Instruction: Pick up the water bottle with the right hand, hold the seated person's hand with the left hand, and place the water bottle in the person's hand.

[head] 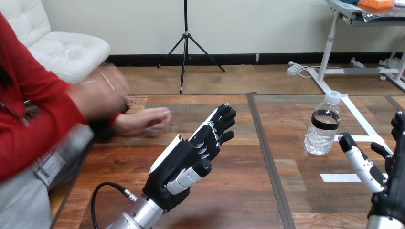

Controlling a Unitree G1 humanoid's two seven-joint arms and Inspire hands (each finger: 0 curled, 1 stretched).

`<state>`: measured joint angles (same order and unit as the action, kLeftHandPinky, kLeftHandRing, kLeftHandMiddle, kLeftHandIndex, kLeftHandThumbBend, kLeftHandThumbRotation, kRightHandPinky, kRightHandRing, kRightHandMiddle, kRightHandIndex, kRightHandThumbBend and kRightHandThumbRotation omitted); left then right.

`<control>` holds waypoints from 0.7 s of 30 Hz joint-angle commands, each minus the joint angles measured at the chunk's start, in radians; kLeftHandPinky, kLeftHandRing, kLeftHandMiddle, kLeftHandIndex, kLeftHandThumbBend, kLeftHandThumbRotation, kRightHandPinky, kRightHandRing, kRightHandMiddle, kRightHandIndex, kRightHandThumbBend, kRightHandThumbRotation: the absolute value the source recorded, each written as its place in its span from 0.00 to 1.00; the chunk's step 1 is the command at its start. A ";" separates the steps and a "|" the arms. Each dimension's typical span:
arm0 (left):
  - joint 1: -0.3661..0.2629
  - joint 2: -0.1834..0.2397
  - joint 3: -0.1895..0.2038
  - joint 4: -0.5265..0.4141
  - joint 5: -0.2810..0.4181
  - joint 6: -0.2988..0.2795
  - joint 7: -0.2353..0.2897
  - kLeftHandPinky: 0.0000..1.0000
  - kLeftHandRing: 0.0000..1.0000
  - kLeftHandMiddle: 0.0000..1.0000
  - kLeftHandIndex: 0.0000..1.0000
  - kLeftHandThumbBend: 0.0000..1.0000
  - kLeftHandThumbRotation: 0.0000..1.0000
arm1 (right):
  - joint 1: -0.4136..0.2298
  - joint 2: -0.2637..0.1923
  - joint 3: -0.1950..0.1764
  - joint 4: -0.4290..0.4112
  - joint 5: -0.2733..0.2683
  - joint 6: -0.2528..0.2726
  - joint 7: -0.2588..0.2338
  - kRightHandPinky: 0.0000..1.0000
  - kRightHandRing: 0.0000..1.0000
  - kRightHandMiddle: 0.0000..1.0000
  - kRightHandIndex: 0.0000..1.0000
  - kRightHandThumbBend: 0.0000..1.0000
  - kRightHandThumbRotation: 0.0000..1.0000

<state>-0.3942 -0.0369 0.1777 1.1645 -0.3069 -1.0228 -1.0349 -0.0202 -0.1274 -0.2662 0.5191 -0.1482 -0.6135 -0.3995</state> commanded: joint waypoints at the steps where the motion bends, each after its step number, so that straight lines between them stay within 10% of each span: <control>1: -0.060 -0.011 0.008 -0.029 -0.017 -0.001 -0.001 0.96 1.00 1.00 1.00 1.00 0.76 | -0.110 -0.032 0.008 0.025 -0.006 0.034 0.001 0.78 0.98 0.95 0.95 1.00 0.52; 21: -0.059 -0.017 0.010 -0.037 -0.023 0.001 -0.003 0.96 1.00 1.00 1.00 1.00 0.75 | -0.231 -0.069 0.034 0.178 -0.012 0.091 0.002 0.87 1.00 0.97 1.00 1.00 0.53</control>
<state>-0.3943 -0.0390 0.1780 1.1645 -0.3081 -1.0199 -1.0393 -0.1574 -0.1705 -0.2466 0.6659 -0.1565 -0.5244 -0.3974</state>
